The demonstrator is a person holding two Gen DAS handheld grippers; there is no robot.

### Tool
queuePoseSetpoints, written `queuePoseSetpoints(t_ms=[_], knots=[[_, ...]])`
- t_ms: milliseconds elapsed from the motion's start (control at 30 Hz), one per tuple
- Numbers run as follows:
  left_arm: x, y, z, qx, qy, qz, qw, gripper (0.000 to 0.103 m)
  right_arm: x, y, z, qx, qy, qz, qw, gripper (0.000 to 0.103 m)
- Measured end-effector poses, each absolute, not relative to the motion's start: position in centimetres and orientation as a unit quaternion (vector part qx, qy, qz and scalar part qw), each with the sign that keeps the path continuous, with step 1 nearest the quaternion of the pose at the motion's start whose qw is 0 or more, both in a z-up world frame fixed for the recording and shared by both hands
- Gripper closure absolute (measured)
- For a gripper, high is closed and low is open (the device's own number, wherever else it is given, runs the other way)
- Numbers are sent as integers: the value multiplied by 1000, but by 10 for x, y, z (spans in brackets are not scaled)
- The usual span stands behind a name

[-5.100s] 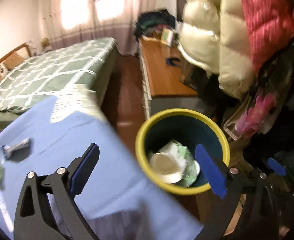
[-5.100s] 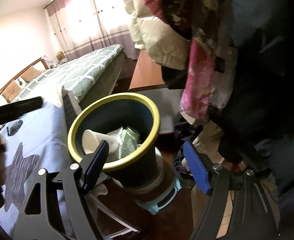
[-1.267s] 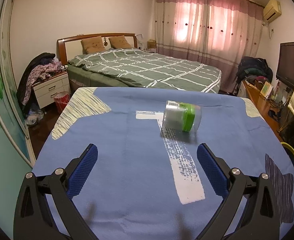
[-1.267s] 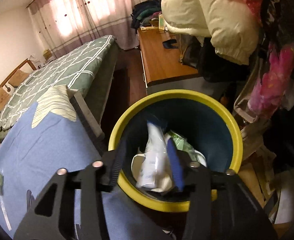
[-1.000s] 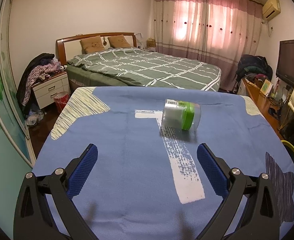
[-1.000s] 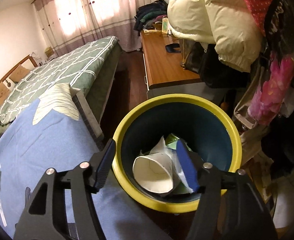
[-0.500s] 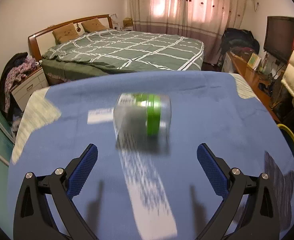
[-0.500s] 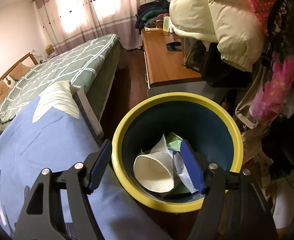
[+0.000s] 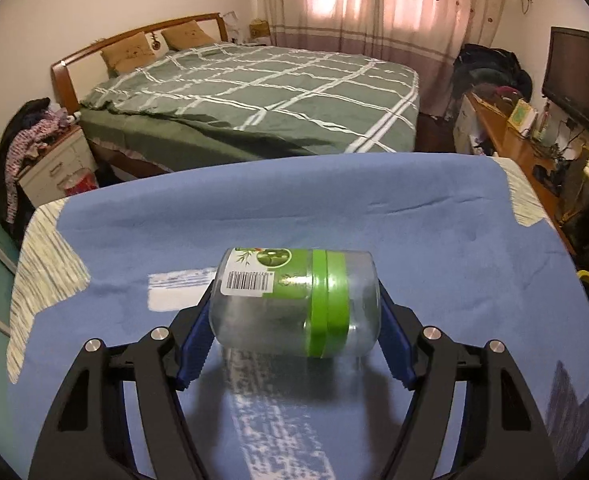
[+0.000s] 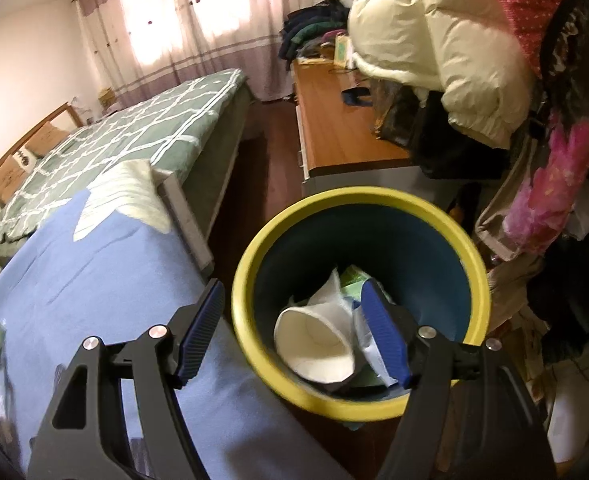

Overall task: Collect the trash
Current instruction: 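Grasp the clear green-lidded jar with the left gripper, then carry the green-lidded jar over the yellow bin and open the left gripper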

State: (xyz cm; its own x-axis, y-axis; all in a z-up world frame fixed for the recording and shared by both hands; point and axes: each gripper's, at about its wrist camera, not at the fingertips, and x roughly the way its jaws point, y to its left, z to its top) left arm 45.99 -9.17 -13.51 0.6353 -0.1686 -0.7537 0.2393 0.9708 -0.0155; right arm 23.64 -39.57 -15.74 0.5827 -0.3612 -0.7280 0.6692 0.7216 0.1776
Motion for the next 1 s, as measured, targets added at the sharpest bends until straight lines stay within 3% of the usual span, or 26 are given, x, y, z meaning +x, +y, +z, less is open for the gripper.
queuePoseSetpoints(t_ms=[267, 567, 1000], knots=[[415, -150, -115, 77, 399, -169, 898, 32, 197, -390, -130, 195, 328, -275, 882, 36], [351, -289, -96, 106, 395, -293, 864, 32, 154, -419, -125, 173, 339, -270, 884, 35], [282, -471, -117, 180, 400, -384, 813, 32, 70, -454, -127, 180, 318, -314, 876, 32]])
